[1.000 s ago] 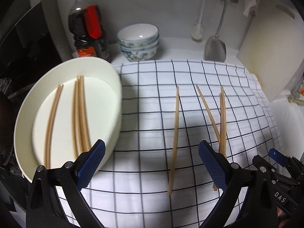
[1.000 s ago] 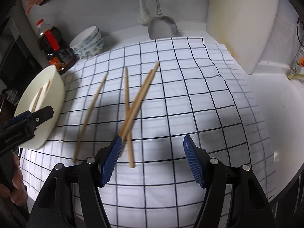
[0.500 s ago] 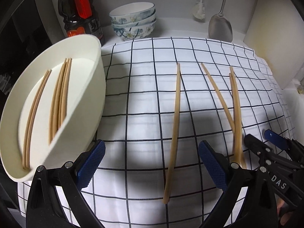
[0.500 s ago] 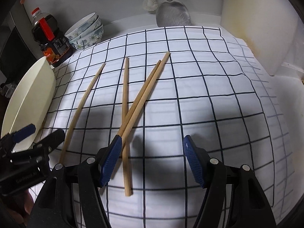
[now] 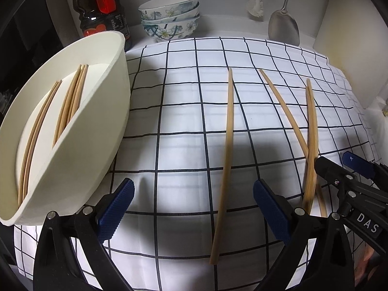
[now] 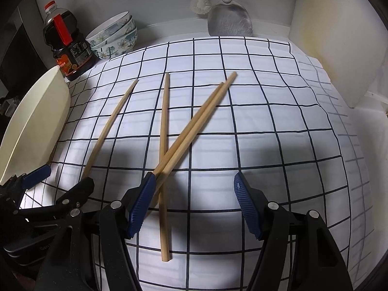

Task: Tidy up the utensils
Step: 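Lower both open tools over the loose wooden chopsticks on the grid cloth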

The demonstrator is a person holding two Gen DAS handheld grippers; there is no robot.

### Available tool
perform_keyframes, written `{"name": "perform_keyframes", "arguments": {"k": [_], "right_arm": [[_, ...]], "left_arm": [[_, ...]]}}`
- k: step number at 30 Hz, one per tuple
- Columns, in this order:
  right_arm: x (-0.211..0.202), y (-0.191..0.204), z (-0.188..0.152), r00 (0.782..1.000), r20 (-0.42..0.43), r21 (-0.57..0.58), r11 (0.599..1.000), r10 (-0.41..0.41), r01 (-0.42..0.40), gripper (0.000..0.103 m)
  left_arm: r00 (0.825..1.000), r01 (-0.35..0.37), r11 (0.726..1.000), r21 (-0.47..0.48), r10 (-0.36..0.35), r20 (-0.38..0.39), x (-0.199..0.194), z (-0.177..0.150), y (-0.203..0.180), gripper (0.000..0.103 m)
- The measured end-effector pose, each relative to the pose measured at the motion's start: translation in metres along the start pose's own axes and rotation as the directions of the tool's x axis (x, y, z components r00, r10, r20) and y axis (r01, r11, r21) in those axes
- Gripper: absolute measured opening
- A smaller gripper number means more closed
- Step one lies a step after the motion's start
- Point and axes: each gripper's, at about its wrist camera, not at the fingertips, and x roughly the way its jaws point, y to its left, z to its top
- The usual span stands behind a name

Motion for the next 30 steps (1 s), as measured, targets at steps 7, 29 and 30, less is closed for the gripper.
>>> {"name": "perform_keyframes", "arguments": {"k": [7,29,30], "right_arm": [[0.002,0.003,0.002,0.999,-0.035,-0.006,1.000,-0.019,0.019,0.064],[-0.005,-0.014,0.003,1.000,-0.015,0.057,0.998,0.007,-0.007,0.064],[-0.004,-0.012,0.004,1.000,-0.017,0.053,0.999,0.011,-0.010,0.064]], "left_arm": [[1.000,-0.009,1.000,-0.005,0.009,-0.007,0.004,-0.001,0.000,0.097],[0.999,-0.033,0.999,0.000,0.033,0.011,0.007,-0.001,-0.001,0.097],[0.999,-0.033,0.999,-0.003,0.033,0.012,0.006,-0.001,0.000,0.097]]}}
